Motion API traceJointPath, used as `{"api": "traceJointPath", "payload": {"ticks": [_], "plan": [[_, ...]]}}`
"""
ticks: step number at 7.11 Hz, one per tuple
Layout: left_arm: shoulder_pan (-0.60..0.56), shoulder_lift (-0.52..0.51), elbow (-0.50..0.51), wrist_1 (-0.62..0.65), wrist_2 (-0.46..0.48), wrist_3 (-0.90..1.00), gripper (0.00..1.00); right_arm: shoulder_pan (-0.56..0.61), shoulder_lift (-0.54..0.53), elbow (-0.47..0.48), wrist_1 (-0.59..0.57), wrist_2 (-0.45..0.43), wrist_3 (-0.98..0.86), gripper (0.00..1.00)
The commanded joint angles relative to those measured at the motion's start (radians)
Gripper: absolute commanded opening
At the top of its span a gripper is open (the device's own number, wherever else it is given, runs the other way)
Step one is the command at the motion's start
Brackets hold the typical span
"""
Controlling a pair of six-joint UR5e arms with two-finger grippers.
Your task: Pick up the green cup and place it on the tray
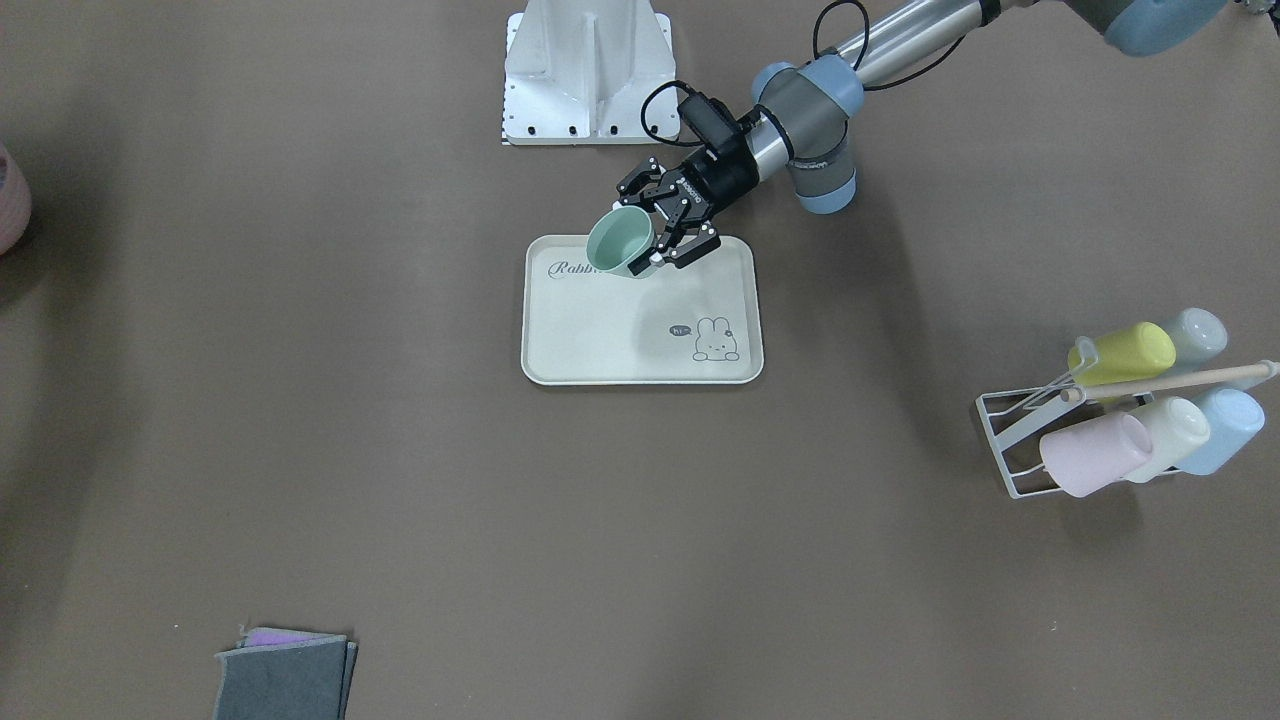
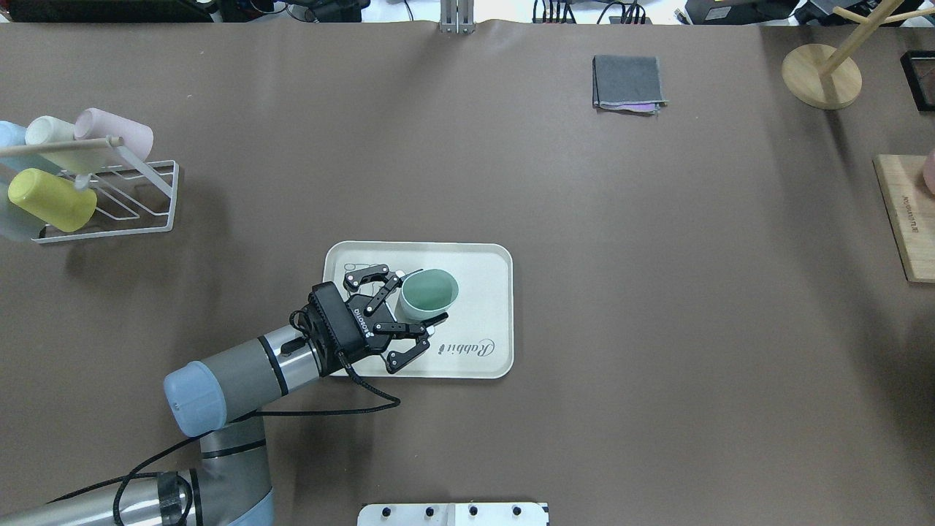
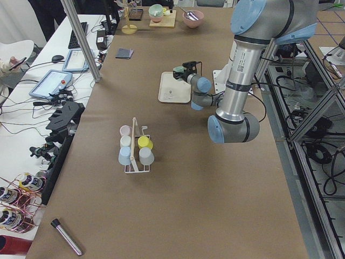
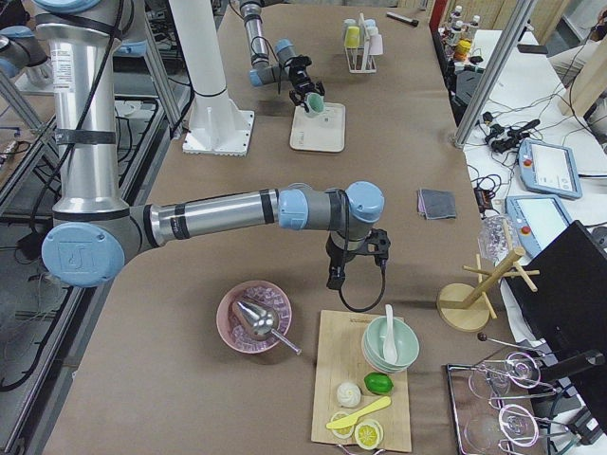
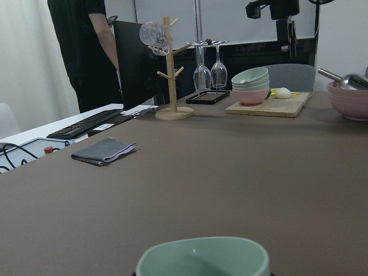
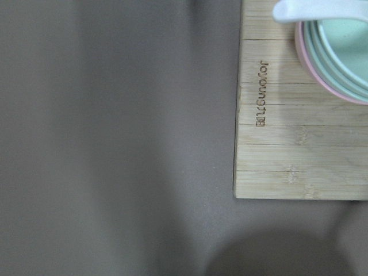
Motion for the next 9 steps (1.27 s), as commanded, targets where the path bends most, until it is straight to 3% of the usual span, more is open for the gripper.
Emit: {"api": "traceJointPath", "payload": {"ticks": [1,4,7,9], "plan": [[-0.016,-0.044,0.125,-0.110,-0.007,-0.005,0.07,0.007,0.000,0.000,-0.017,-0.003,0.000,1.00],[-0.031,-0.050,0.131,-0.107,-0.034,-0.084,0.07,0.018,0.000,0.000,-0.018,-0.003,0.000,1.00],[-0.044,-0.065,0.131,0.033,-0.048,-0.117,0.08,0.020,0.002,0.000,-0.018,-0.003,0.003,1.00],[-0.056,-0.074,0.131,0.063,-0.082,-0.120,0.10,0.020,0.005,0.000,-0.018,-0.001,0.006,1.00]]}}
